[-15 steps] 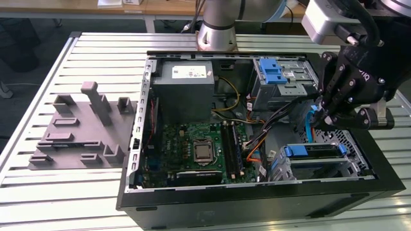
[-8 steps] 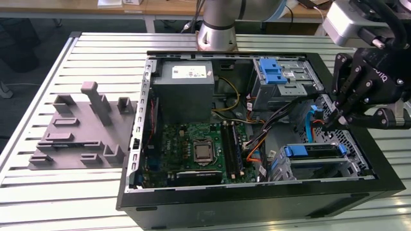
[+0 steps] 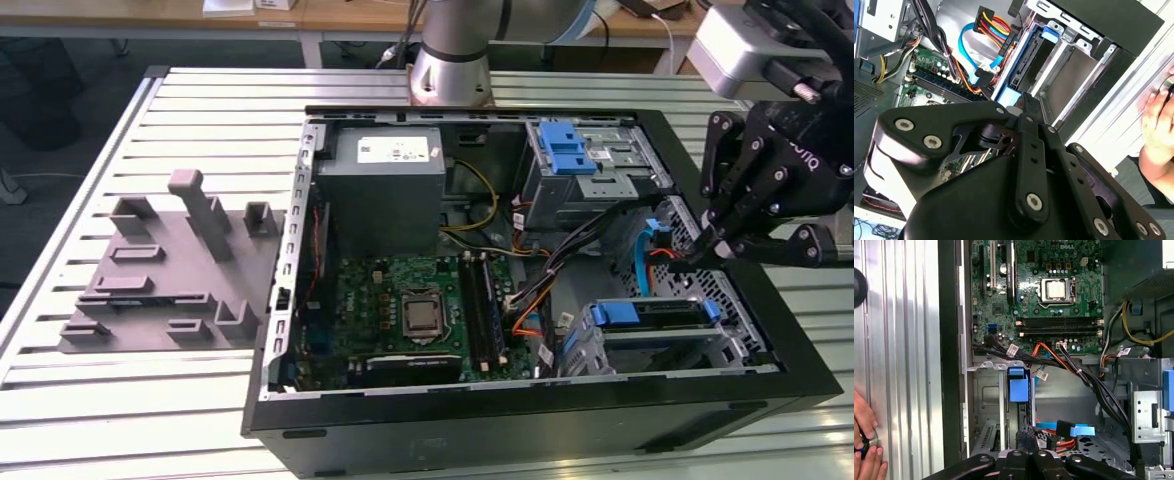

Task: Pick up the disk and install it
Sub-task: 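Insert the first disk wire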

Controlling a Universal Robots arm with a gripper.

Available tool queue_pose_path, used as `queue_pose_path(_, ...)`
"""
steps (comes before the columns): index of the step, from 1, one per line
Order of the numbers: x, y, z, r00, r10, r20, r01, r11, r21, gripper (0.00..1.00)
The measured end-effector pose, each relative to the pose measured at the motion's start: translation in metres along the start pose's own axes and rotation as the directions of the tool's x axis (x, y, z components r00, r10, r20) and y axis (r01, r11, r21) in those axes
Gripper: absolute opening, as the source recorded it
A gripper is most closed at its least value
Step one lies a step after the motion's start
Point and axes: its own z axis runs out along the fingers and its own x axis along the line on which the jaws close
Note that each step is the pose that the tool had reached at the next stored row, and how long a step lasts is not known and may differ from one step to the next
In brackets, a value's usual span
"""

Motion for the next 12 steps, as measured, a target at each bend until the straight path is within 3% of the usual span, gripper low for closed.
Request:
queue_pose_path(8, -0.0006, -0.0001, 0.0003, 1.0, 0.0, 0.0002, 0.0, 1.0, 0.0, 0.11)
queue_pose_path(12, -0.0048, 0.0, 0.0007, 1.0, 0.0, 0.0, 0.0, 1.0, 0.0, 0.11)
